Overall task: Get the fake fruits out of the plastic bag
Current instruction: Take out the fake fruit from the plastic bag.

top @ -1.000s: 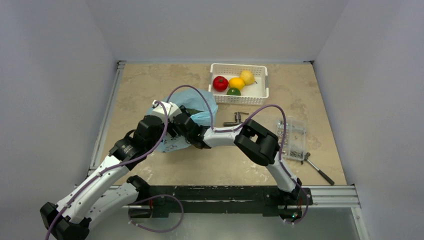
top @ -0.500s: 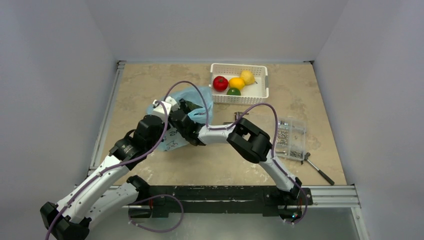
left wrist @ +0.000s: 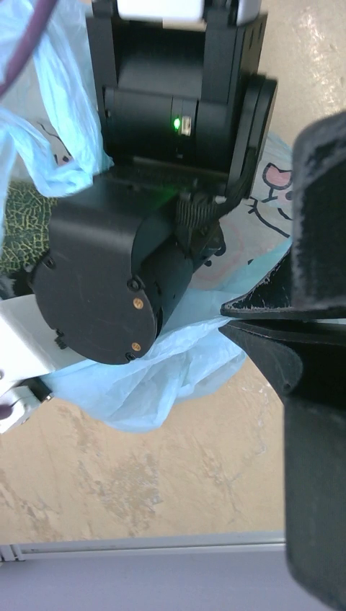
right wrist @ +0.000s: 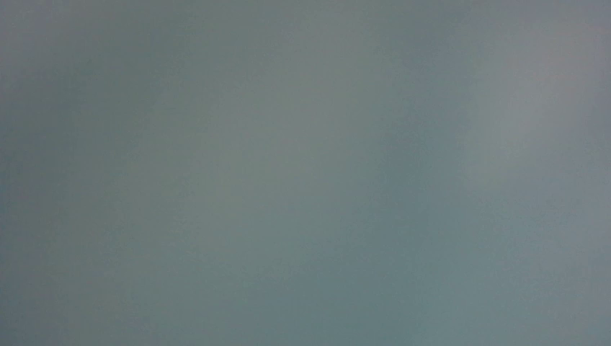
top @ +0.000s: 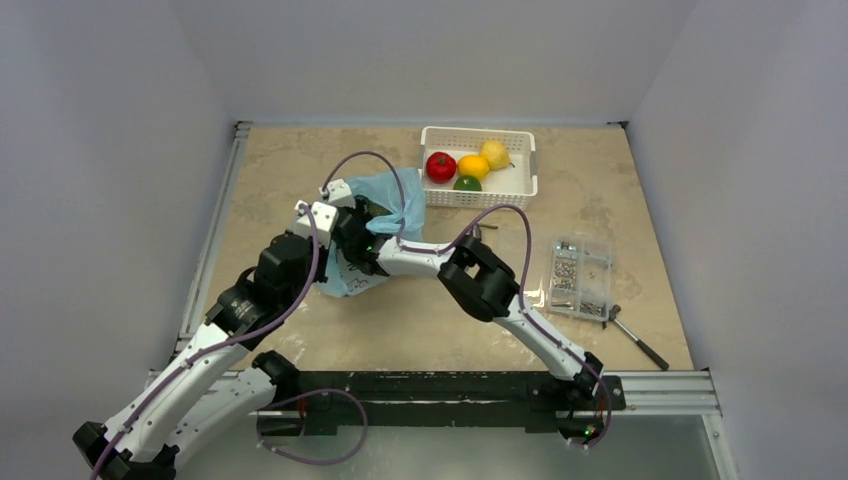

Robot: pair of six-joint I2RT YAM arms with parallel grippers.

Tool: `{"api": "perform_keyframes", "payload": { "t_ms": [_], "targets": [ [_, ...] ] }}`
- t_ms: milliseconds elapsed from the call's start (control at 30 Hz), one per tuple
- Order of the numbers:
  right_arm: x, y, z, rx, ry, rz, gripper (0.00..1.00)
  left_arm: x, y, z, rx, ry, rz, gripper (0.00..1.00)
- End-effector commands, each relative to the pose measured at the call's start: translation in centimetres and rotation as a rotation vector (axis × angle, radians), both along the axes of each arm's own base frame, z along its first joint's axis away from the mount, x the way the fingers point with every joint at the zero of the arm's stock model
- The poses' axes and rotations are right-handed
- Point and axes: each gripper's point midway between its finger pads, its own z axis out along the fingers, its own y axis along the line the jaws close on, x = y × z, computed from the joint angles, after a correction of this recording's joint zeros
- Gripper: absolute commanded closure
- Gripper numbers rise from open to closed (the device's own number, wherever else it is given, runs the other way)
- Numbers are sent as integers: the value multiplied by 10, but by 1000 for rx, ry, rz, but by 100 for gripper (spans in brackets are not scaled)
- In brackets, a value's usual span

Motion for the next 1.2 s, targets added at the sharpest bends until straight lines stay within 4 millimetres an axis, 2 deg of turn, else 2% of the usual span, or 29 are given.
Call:
{"api": "perform_keyframes", "payload": {
  "t_ms": [0,67,133,267,300,400,500,633,733,833,1000,1067,1167],
  "targets": [
    [17,-13,22,69,16,-69,30,2,-5,6,-34,-28,-15,100],
    [17,-11,24,69,6,-43,49,2,-5,5,-31,-26,-12,100],
    [16,-9,27,70,-2,-22,61,2,-4,4,-28,-22,-6,100],
    [5,-15,44,92,-24,16,75,4,3,3,-6,-15,34,100],
    [0,-17,58,113,-31,33,77,4,6,3,-1,-15,47,100],
    [-20,-24,75,157,-12,82,83,5,11,4,12,-20,78,100],
    [-48,-33,84,197,19,139,85,6,14,5,19,-26,92,100],
    [-83,-43,76,234,131,224,91,5,15,6,21,-27,94,100],
    [-105,-53,75,267,200,258,95,4,15,6,24,-23,89,100],
    [-121,-63,83,281,223,299,95,4,14,4,37,-6,78,100],
    [-144,-74,108,285,236,378,96,4,14,-1,60,26,81,100],
    [-148,-80,124,299,220,384,96,3,13,-2,66,39,73,100],
    [-153,-84,161,325,193,410,96,2,14,0,63,36,78,100]
  ]
}}
